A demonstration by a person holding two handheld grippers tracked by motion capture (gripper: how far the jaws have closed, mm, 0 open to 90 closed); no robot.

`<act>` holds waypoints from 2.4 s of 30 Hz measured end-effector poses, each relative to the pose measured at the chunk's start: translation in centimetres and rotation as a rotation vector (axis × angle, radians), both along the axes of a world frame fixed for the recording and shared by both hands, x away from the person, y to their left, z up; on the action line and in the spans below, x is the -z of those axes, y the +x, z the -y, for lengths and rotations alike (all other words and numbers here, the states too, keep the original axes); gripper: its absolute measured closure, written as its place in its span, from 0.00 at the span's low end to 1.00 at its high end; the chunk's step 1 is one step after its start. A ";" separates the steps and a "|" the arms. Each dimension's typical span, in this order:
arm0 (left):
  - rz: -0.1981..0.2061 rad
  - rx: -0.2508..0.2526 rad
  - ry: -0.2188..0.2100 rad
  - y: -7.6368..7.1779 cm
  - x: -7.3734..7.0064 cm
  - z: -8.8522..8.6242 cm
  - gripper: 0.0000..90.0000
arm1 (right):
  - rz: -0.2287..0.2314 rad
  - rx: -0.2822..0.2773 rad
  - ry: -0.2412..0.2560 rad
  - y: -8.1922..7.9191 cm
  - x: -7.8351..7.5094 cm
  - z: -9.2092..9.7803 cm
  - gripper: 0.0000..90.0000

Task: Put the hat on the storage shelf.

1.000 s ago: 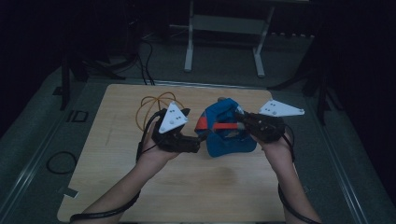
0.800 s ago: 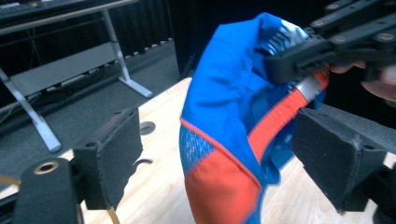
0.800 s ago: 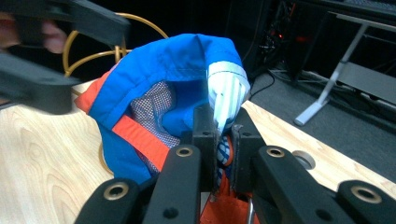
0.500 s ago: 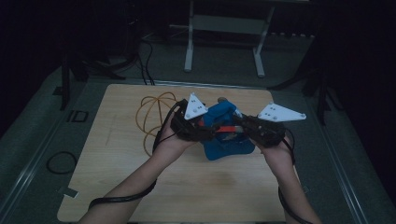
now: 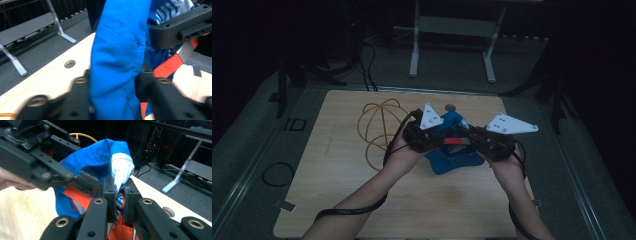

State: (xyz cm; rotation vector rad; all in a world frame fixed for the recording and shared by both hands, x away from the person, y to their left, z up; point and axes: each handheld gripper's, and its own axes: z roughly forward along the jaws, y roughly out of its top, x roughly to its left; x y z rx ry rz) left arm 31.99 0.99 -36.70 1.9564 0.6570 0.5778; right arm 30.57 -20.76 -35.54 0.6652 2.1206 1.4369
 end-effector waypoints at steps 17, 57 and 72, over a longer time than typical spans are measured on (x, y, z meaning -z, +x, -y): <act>0.196 0.017 0.062 -1.9 -1.9 0.7 0.99 | -0.005 -0.028 0.075 -2.4 -0.5 1.8 0.80; 0.316 0.630 -0.377 -1.5 -0.7 -5.8 0.99 | 0.052 -0.205 0.079 -8.1 0.4 1.2 0.53; 0.313 0.719 -0.387 -2.3 -0.6 -4.4 0.99 | 0.031 -0.211 0.073 -7.6 1.1 -0.2 0.82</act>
